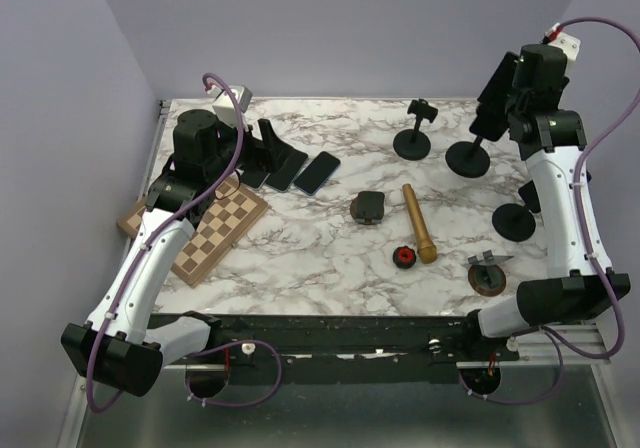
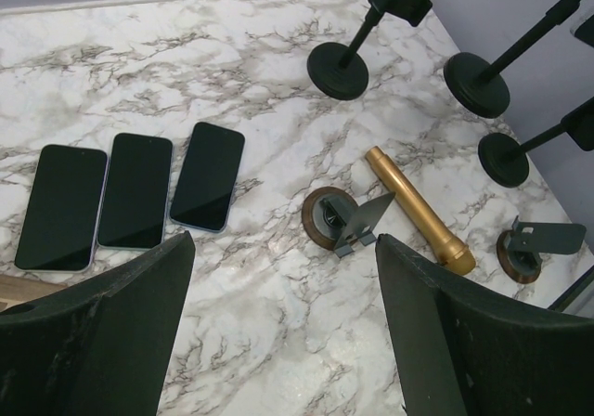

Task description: Remove the phone from the phone stand

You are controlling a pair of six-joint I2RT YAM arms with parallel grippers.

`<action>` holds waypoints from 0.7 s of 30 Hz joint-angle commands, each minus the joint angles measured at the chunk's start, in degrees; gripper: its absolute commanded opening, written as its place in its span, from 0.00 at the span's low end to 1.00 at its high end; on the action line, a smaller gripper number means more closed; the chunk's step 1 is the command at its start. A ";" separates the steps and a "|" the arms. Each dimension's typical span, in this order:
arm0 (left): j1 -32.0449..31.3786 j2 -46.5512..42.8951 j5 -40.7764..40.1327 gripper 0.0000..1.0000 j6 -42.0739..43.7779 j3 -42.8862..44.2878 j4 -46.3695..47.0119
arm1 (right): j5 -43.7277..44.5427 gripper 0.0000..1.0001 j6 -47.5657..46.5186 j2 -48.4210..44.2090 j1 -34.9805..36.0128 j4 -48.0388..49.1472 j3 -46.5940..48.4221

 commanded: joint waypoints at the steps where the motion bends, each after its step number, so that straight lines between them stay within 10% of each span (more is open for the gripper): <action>1: 0.32 0.40 1.06 0.87 -0.14 0.82 0.82 | -6.44 0.01 -1.58 -3.94 8.53 -0.82 7.32; 11: 0.27 -3.38 -6.37 0.86 1.09 -1.07 1.60 | 8.67 0.01 -8.24 5.43 50.33 -0.76 16.12; 21: 0.67 -19.46 -27.11 0.87 1.42 -7.55 1.06 | 7.70 0.01 4.81 3.32 61.11 9.42 -1.11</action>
